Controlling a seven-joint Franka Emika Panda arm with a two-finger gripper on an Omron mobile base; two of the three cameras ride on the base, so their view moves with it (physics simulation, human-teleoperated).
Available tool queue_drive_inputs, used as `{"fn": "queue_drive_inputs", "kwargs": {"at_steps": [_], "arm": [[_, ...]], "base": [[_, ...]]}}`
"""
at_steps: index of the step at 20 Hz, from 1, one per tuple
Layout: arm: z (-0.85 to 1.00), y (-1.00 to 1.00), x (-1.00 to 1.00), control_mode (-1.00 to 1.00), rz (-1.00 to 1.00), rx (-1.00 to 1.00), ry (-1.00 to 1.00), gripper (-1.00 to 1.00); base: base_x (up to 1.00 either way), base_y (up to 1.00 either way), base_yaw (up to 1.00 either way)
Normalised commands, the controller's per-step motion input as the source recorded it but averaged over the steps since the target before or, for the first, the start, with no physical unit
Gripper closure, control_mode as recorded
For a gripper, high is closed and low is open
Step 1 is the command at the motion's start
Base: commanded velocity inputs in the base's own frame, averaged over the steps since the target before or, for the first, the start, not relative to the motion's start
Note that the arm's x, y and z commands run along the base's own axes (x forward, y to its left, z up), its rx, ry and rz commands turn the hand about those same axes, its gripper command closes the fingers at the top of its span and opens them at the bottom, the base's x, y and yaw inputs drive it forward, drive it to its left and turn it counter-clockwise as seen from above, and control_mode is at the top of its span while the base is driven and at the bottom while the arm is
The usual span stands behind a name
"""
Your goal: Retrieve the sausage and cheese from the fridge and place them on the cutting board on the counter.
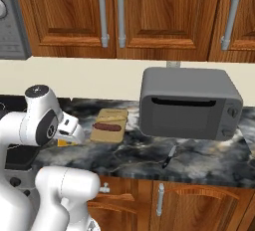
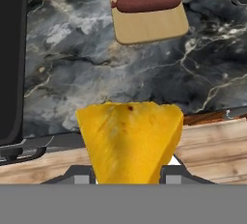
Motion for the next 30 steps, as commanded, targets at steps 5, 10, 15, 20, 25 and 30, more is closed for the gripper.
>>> {"fn": "queue_drive_inputs", "kwargs": {"at_steps": [5, 10, 15, 20, 25, 30], "arm": [[-0.02, -0.01, 0.04, -1.0, -0.02, 0.0, 0.03, 1.0], [0.06, -0.23, 0.33, -1.0, 0.16, 0.13, 0.04, 1.0], [0.07, -0.32, 0.25, -1.0, 0.25, 0.1, 0.07, 1.0], [-0.13, -0.32, 0.28, -1.0, 0.31, 0.03, -0.01, 1.0], [-0.19, -0.24, 0.28, -1.0, 0.29, 0.03, -0.16, 1.0], [-0.25, -0.13, 0.32, -1.0, 0.21, 0.06, -0.06, 1.0]], "base": [[0.0, 0.0, 0.0], [0.0, 0.0, 0.0], [0.0, 0.0, 0.0], [0.0, 0.0, 0.0], [0.0, 0.0, 0.0], [0.0, 0.0, 0.0]]}}
